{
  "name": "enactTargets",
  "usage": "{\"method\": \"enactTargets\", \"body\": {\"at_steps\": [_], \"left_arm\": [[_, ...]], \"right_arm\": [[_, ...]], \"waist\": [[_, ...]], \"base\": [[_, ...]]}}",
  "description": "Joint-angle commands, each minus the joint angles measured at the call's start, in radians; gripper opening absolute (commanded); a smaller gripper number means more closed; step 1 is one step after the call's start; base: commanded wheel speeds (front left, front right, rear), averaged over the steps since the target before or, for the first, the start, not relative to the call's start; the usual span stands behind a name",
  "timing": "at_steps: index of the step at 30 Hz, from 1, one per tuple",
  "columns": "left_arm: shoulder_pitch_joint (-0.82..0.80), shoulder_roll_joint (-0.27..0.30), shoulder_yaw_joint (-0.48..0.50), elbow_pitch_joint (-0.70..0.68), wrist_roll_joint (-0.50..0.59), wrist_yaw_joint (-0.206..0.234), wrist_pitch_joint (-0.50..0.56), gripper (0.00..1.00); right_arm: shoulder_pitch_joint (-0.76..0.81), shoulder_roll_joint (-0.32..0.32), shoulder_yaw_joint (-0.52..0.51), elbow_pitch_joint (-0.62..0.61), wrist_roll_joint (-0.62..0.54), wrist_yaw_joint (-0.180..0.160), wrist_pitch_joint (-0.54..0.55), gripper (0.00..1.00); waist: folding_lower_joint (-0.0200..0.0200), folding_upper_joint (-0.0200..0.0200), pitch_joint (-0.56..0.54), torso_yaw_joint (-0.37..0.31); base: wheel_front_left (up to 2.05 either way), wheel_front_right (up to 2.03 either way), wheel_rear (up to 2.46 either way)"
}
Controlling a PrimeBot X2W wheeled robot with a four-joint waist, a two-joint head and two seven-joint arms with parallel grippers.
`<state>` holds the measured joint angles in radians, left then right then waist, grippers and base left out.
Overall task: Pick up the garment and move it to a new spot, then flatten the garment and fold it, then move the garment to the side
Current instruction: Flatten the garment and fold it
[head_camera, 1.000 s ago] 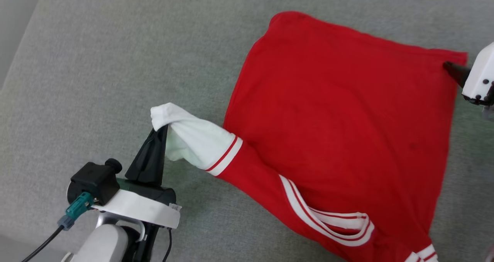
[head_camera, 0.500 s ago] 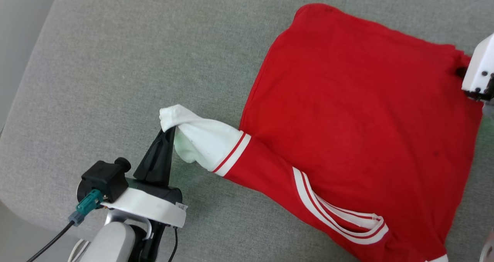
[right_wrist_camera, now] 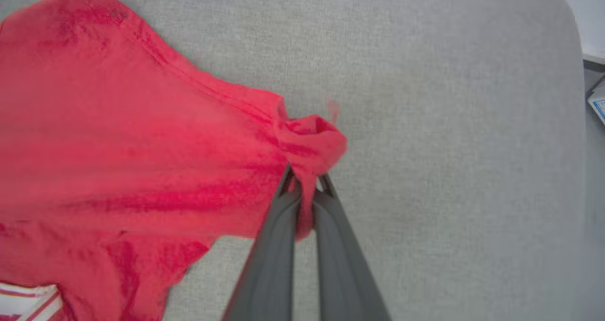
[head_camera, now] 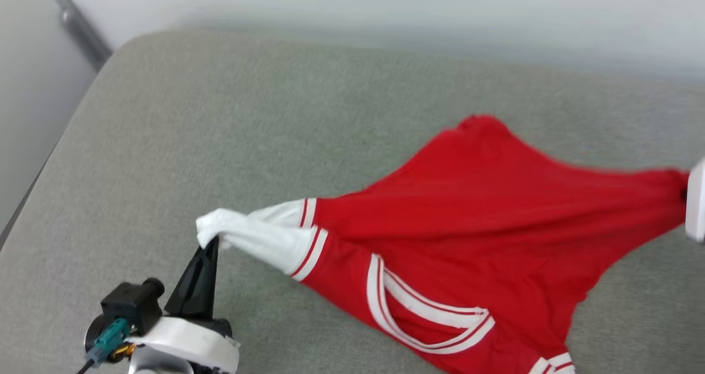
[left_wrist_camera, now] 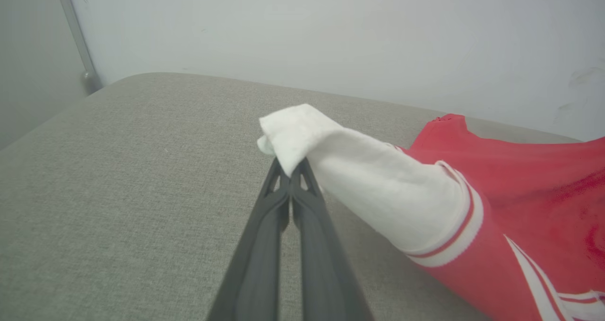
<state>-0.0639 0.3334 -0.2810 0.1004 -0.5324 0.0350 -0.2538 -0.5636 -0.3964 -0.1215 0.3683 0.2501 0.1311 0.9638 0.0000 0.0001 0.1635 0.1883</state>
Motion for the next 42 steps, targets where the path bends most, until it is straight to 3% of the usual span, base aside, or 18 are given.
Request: {"method": "enactTargets", "body": {"at_steps": [1,6,12,16,17,18,19,27,32,36,42], "left_arm": [[0.022,0.006,0.006,0.0,-0.005,0.008,-0.001,0.0],[0.083,0.018,0.021,-0.004,-0.015,0.035,0.009,0.0],[0.128,0.028,0.032,-0.008,-0.026,0.058,0.024,0.0],[0.135,0.034,0.026,-0.006,-0.028,0.062,0.038,0.0],[0.134,0.036,0.025,-0.005,-0.029,0.063,0.045,0.0],[0.135,0.037,0.026,-0.006,-0.029,0.065,0.045,0.0],[0.138,0.039,0.026,-0.007,-0.028,0.068,0.048,0.0],[0.135,0.05,0.017,-0.024,-0.027,0.081,0.08,0.0],[0.106,0.057,0.016,-0.046,-0.022,0.082,0.086,0.0],[0.077,0.058,0.013,-0.068,-0.016,0.08,0.086,0.0],[0.014,0.05,0.0,-0.071,-0.012,0.054,0.07,0.0]], "right_arm": [[0.06,-0.011,-0.004,-0.03,0.015,-0.001,0.01,0.0],[0.361,-0.017,-0.029,-0.205,0.056,-0.001,0.08,0.0],[0.676,0.081,-0.067,-0.325,0.1,-0.001,0.114,0.0],[0.782,0.168,-0.099,-0.333,0.099,-0.001,0.101,0.0],[0.795,0.185,-0.102,-0.335,0.101,-0.001,0.094,0.05],[0.799,0.198,-0.105,-0.344,0.107,-0.001,0.076,0.36],[0.798,0.207,-0.113,-0.353,0.105,-0.001,0.047,1.0],[0.691,0.225,-0.151,-0.379,0.075,-0.001,-0.382,1.0],[0.562,0.209,-0.095,-0.337,0.111,-0.001,-0.534,1.0],[0.446,0.169,0.001,-0.303,0.134,-0.001,-0.475,1.0],[0.278,0.098,0.16,-0.305,0.169,-0.001,-0.194,1.0]], "waist": [[0.0,-0.0001,-0.082,-0.065],[0.0,-0.0001,-0.147,-0.122],[0.0,-0.0001,-0.178,-0.176],[0.0,-0.0001,-0.183,-0.198],[0.0,-0.0001,-0.184,-0.202],[0.0,-0.0001,-0.185,-0.207],[0.0,-0.0001,-0.185,-0.211],[0.0,-0.0001,-0.17,-0.227],[0.0,-0.0001,-0.121,-0.218],[0.0,-0.0001,-0.066,-0.205],[0.0,-0.0001,0.021,-0.165]], "base": [[0.0,0.0,0.0],[0.0,0.0,0.0],[0.0,0.0,0.0],[0.0,0.0,0.0],[0.0,0.0,0.0],[0.0,0.0,0.0],[0.0,0.0,0.0],[0.0,0.0,0.0],[0.0,0.0,0.0],[0.0,0.0,0.0],[0.0,0.0,0.0]]}}
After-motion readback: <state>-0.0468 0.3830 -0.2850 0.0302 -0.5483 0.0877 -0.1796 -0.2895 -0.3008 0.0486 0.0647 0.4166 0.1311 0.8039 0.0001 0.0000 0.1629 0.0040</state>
